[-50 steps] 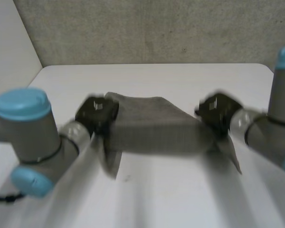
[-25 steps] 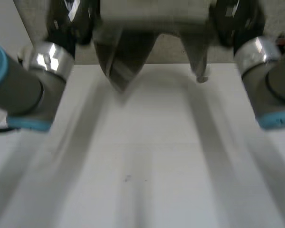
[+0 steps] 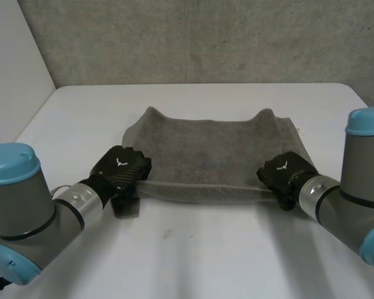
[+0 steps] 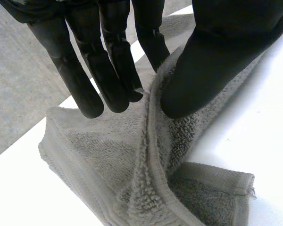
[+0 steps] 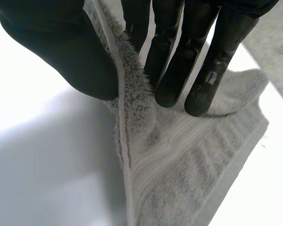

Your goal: Fold the towel.

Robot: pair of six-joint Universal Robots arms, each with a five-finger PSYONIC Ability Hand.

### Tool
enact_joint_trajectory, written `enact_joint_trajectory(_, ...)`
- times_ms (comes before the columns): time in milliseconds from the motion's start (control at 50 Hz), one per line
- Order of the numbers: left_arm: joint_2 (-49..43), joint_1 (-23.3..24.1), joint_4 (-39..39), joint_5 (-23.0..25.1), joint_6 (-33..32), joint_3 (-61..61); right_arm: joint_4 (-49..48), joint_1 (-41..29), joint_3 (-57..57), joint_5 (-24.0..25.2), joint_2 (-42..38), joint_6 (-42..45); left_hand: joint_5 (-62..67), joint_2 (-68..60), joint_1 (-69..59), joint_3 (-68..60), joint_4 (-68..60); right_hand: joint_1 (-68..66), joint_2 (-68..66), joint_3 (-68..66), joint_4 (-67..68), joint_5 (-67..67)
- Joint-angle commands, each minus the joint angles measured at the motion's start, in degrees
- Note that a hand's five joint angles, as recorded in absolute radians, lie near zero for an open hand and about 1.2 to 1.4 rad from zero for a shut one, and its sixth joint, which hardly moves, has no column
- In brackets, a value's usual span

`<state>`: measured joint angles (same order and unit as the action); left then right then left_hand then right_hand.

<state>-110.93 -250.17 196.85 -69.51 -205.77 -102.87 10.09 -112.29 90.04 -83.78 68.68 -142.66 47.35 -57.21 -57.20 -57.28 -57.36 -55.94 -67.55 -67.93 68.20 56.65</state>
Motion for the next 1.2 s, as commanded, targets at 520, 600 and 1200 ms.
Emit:
enact_joint_trajectory(520,-1.5,-0.2,5.0,-11.3,0.5,-4.2,-3.8,5.0,4.3,4.9,10.4,-12.4,-15.7,15.5,15.5,15.6,15.7,-24.1,-12.5,-12.1,11.8,13.4)
enact_joint_trajectory(600,-1.5,-0.8,6.2,-13.8,0.5,-4.3,-3.7,6.9,5.1,5.1,10.9,-11.9,-6.6,6.5,6.4,6.5,6.6,-24.1,-12.5,-12.1,11.8,13.4)
enact_joint_trajectory(1200,29.9,-1.9,-25.1,-11.7,-0.2,20.3,24.4,11.8,-30.8,4.8,22.8,3.4,22.6,-22.8,-22.8,-22.7,-22.6,-24.1,-12.5,-12.1,11.8,13.4)
